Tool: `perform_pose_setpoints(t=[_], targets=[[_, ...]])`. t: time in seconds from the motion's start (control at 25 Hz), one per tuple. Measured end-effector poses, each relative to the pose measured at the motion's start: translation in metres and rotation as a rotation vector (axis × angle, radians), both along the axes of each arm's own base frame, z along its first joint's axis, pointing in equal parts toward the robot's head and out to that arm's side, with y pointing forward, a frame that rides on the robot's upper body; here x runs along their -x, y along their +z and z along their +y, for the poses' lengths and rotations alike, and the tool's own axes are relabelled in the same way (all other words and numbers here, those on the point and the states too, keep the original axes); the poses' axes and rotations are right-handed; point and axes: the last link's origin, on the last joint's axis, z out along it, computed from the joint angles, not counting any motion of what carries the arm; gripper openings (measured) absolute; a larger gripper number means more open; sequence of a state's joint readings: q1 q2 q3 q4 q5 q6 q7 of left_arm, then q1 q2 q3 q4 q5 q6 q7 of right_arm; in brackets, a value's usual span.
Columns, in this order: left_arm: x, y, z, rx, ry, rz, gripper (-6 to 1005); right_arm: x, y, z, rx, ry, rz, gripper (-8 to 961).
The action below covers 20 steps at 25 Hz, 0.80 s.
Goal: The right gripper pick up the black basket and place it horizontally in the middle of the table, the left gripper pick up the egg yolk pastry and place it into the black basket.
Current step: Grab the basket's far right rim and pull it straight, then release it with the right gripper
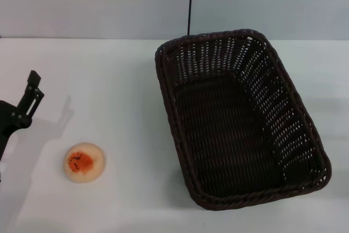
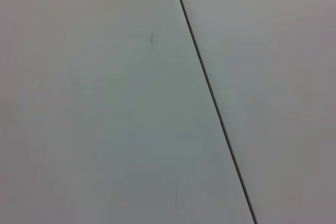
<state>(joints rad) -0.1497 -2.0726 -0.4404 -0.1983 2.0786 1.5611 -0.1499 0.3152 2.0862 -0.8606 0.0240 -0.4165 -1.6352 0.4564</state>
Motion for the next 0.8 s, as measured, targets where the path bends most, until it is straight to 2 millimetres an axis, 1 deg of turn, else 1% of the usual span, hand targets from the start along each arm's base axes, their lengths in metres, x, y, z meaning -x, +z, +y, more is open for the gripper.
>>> perform_pose_setpoints(t=[0.2, 0.32, 0.56, 0.68, 0.8], targets=[[0.004, 0.002, -0.005, 0.003, 0.010, 0.011, 825, -0.003, 0.000, 0.001, 0.010, -0.011, 0.021, 726], [0.008, 0.005, -0.006, -0.005, 0.019, 0.017, 825, 0.000, 0.001, 0.004, 0.034, 0.020, 0.019, 726], [0.004, 0.009, -0.008, -0.031, -0.008, 0.009, 825, -0.002, 0.016, 0.008, 0.060, 0.077, 0.067, 726], [0.003, 0.010, -0.008, -0.039, -0.011, 0.007, 825, 0.000, 0.023, 0.009, 0.124, 0.126, 0.061, 725], [0.003, 0.010, -0.008, -0.044, -0.009, -0.002, 824, 0.001, 0.034, 0.011, 0.247, 0.188, 0.106, 725]])
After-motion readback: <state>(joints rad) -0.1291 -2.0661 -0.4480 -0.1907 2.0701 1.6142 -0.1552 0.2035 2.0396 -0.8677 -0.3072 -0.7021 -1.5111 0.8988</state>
